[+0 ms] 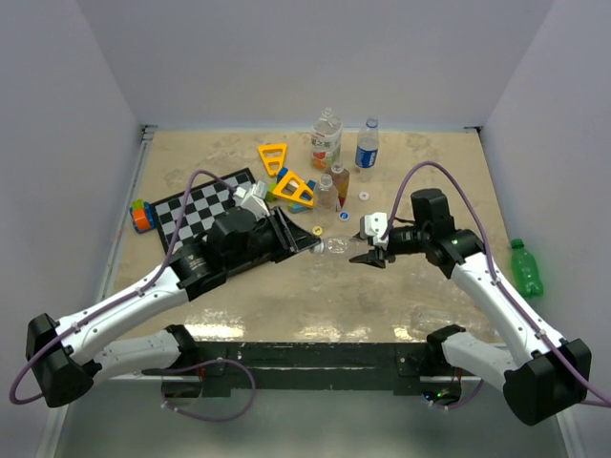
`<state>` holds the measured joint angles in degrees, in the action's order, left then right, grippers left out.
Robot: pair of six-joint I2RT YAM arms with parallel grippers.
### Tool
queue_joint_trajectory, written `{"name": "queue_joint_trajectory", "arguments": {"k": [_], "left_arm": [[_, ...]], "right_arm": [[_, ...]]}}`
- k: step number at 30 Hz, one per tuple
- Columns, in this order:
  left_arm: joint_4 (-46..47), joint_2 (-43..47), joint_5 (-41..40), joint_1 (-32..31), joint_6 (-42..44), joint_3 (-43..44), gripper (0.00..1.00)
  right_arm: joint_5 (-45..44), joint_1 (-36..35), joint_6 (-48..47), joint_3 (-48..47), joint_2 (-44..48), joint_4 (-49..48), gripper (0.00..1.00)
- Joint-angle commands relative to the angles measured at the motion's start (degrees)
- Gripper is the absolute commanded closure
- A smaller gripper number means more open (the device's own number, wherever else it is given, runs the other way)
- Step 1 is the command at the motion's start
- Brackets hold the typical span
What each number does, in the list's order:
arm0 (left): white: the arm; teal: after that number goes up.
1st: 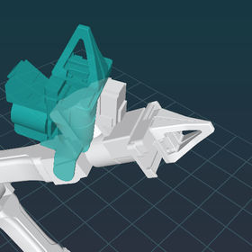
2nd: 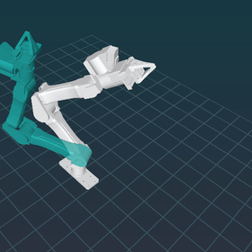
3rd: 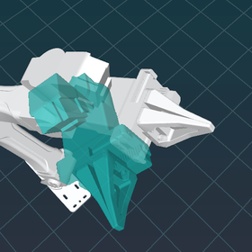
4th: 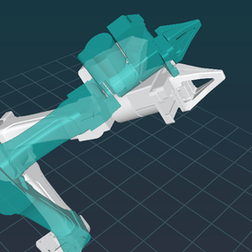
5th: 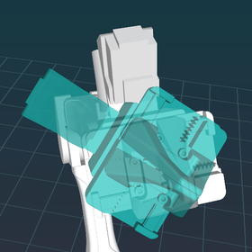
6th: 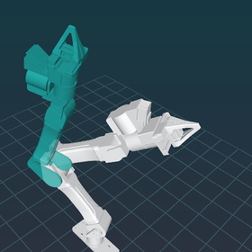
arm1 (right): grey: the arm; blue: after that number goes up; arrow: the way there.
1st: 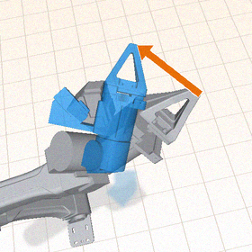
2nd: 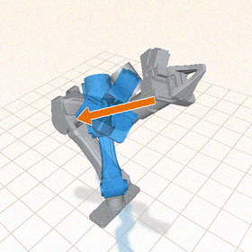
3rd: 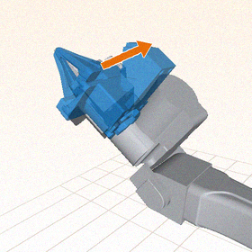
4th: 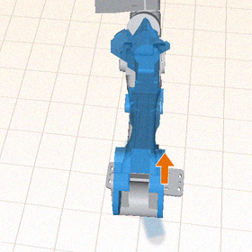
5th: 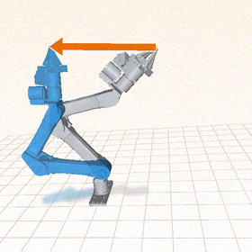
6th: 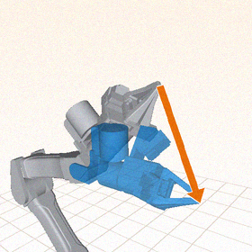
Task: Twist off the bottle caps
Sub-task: Unscrew the bottle cap from the plastic bottle.
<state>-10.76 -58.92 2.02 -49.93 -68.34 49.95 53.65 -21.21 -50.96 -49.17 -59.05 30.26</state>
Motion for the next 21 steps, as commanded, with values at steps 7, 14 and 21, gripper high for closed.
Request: {"name": "queue_joint_trajectory", "arguments": {"k": [7, 14, 21], "left_arm": [[7.8, 12.8, -4.4, -0.4, 20.0, -4.6, 0.00], [13.7, 22.3, 6.6, -0.4, 49.6, -10.9, 0.00], [15.9, 24.3, 11.5, -0.4, 74.2, -13.6, 0.00]], "right_arm": [[0.8, -0.4, 1.0, -0.6, 0.6, -3.7, 0.88], [1.2, -0.4, -0.9, -0.8, 0.0, -2.4, 0.88], [1.4, -0.4, -2.2, -0.9, -0.5, -1.6, 0.87]]}}
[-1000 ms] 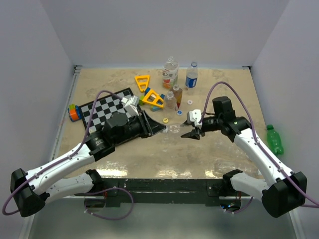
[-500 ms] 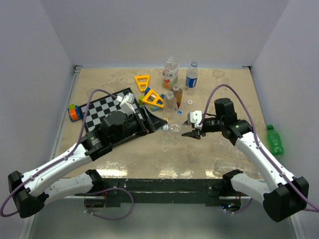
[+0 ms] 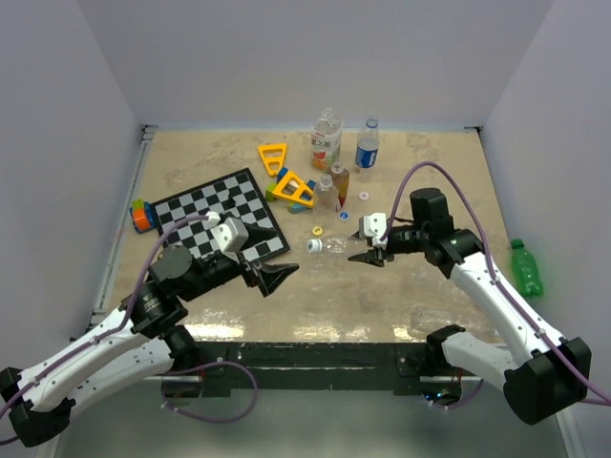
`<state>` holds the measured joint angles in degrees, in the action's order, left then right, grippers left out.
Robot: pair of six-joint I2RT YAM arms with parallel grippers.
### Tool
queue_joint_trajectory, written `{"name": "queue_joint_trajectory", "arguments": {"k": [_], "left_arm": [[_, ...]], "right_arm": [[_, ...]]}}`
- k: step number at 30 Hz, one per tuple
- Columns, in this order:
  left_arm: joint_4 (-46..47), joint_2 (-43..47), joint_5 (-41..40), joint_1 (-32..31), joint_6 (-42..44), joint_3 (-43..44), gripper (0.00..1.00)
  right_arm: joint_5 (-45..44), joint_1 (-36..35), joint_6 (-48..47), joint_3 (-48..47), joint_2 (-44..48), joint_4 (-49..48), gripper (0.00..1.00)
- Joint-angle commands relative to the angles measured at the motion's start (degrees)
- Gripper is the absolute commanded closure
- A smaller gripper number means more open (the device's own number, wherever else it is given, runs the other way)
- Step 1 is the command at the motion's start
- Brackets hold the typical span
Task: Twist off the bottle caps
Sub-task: Unscrew the bottle cap from the plastic bottle.
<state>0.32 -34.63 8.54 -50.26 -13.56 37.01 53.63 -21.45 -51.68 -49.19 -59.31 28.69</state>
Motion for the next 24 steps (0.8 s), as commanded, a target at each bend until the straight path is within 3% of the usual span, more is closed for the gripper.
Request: {"name": "queue_joint_trajectory", "arguments": {"k": [1, 8, 11, 15, 24], "left_arm": [[5.5, -0.3, 6.0, -0.1, 21.7, -1.0, 0.00], [12.9, -2.4, 16.2, -0.1, 33.9, -6.0, 0.08], [13.0, -4.8, 16.4, -0.1, 34.8, -5.6, 0.08], [15.1, -5.2, 14.2, 0.0, 33.7, -6.2, 0.00], [18.6, -6.6, 15.8, -0.1, 32.1, -7.7, 0.00]], "right_arm": [[1.4, -0.2, -1.8, -1.0, -0.4, 0.4, 0.87], [1.7, -0.2, -5.4, -1.7, -0.8, 3.1, 0.87], [1.7, -0.1, -5.8, -1.5, -0.7, 3.3, 0.87], [1.8, -0.2, -6.2, -1.5, -1.2, 3.5, 0.87], [2.2, -0.2, -6.9, -1.7, -1.5, 4.3, 0.87]]}}
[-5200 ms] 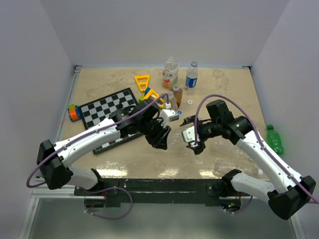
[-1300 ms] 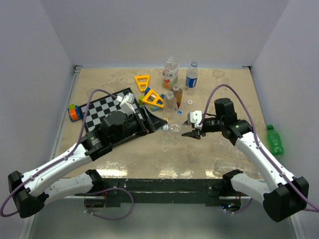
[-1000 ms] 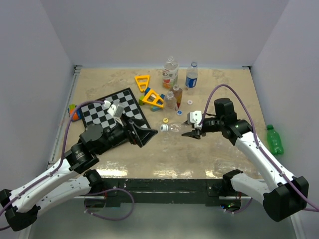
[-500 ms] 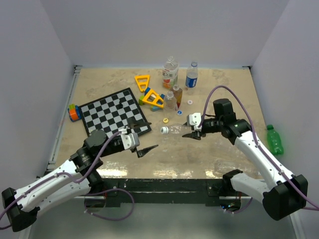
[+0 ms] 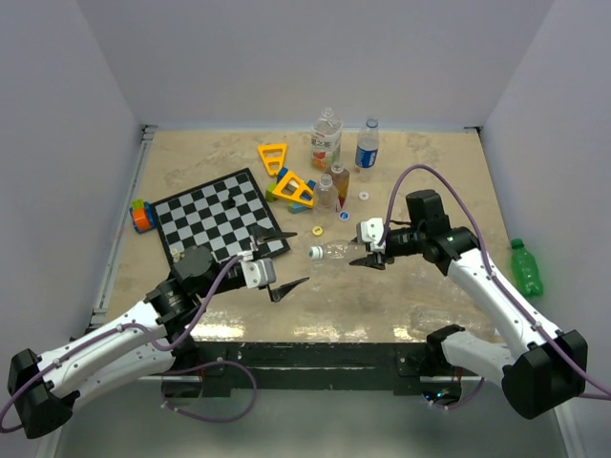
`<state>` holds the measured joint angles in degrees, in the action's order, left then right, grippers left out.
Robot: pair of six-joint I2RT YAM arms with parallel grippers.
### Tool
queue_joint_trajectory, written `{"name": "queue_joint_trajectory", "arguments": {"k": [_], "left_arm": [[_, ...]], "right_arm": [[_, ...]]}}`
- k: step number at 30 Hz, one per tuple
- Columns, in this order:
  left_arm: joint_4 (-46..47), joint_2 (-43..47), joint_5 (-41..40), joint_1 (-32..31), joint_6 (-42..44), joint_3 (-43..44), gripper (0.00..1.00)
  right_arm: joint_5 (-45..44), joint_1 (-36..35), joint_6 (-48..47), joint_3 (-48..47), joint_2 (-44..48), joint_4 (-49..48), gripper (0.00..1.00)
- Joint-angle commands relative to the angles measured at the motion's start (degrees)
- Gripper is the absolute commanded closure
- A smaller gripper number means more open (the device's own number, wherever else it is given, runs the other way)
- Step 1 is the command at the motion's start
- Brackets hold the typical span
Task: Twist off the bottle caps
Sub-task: Unscrew the bottle cap from the plastic bottle.
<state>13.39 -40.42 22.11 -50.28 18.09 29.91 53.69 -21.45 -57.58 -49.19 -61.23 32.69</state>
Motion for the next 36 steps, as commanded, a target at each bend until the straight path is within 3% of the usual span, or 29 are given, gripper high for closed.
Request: {"name": "queue_joint_trajectory", "arguments": {"k": [1, 10, 12, 17, 26, 29, 32, 34, 36], "left_arm": [[5.8, -1.4, 2.6, -0.1, 0.4, -0.6, 0.00], [7.7, -8.2, 5.4, -0.2, 0.3, 1.1, 0.00], [7.1, -9.7, 5.1, -0.2, 0.7, 1.9, 0.04], [6.4, -12.0, 4.0, -0.2, 0.5, 3.9, 0.25], [7.0, -12.5, 3.3, -0.2, -1.2, 4.3, 0.51], [6.5, -12.8, 3.3, -0.2, -1.7, 4.5, 0.70], [6.2, -13.0, 3.4, -0.2, -2.4, 5.0, 0.82], [6.3, -12.8, 2.7, -0.2, -4.1, 5.2, 0.97], [6.4, -12.5, 0.0, -0.1, -8.6, 5.2, 1.00]], "right_arm": [[2.1, -0.2, -1.0, -1.7, 0.4, 0.2, 0.87], [2.4, -0.1, -1.4, -1.8, 0.0, 0.5, 0.87], [2.5, -0.1, -1.5, -1.8, -0.1, 0.4, 0.86], [2.6, -0.1, -1.7, -1.9, -0.1, 0.6, 0.87], [2.6, -0.2, -1.7, -1.8, -0.1, 0.7, 0.87], [2.6, -0.2, -1.7, -1.8, 0.0, 0.8, 0.87], [2.6, -0.2, -1.7, -1.8, -0.1, 0.7, 0.87], [2.6, -0.2, -1.7, -1.8, -0.1, 0.7, 0.87], [2.6, -0.2, -1.7, -1.7, 0.0, 0.7, 0.87]]}}
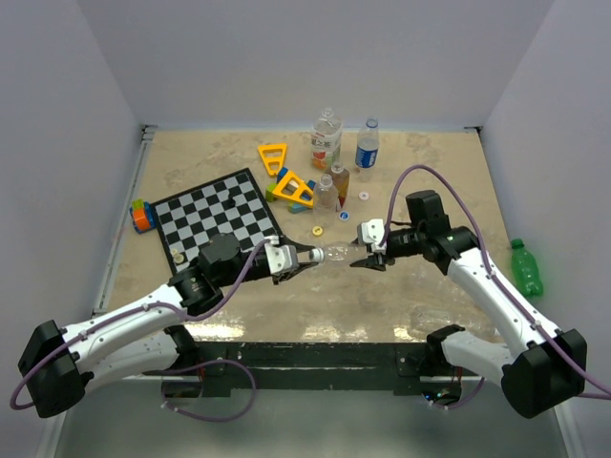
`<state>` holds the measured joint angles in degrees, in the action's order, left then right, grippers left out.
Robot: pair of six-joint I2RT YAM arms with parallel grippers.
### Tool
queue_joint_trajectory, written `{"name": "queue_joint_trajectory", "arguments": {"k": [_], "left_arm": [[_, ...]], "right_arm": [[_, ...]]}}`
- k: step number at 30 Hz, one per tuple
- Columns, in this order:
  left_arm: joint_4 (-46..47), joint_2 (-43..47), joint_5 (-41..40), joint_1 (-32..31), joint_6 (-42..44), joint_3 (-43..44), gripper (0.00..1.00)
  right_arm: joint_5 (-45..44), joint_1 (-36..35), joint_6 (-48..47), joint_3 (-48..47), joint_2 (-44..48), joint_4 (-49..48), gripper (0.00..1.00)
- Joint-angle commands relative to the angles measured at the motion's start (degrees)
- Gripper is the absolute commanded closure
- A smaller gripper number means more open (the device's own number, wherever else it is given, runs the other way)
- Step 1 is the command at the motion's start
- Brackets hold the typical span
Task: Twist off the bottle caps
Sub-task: Unscrew the bottle cap from the plastic bottle.
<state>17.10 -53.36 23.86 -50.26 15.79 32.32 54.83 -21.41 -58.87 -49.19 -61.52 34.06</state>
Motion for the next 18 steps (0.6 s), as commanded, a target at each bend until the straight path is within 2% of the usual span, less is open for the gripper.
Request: {"name": "queue_joint_trajectory", "arguments": {"k": [1, 5, 8, 10, 13, 18], "left_arm": [[2.2, 0.8, -3.5, -0.1, -9.9, 3.1, 1.00], [-7.5, 1.4, -15.7, -0.1, -32.4, 8.4, 1.00], [-15.2, 1.6, -22.3, -0.1, -56.1, 11.2, 1.00], [-19.5, 0.6, -22.0, -0.1, -67.8, 12.4, 1.00], [-25.7, -2.1, -22.5, -0.1, -72.8, 16.4, 1.00], [-24.7, -2.7, -23.7, -0.1, -69.6, 16.7, 0.98]], "right_arm": [[1.2, -0.2, -0.5, -1.7, 0.3, -0.7, 0.87], [0.9, -0.2, -0.2, -1.5, 0.3, -0.9, 0.87], [0.8, -0.1, -0.2, -1.6, -0.1, -1.1, 0.87], [0.9, -0.3, -0.1, -1.7, -0.4, -0.9, 0.87], [1.0, -0.1, -0.1, -1.8, -0.2, -0.9, 0.87], [0.6, -0.2, 0.1, -1.4, 0.3, -1.0, 0.87]]}}
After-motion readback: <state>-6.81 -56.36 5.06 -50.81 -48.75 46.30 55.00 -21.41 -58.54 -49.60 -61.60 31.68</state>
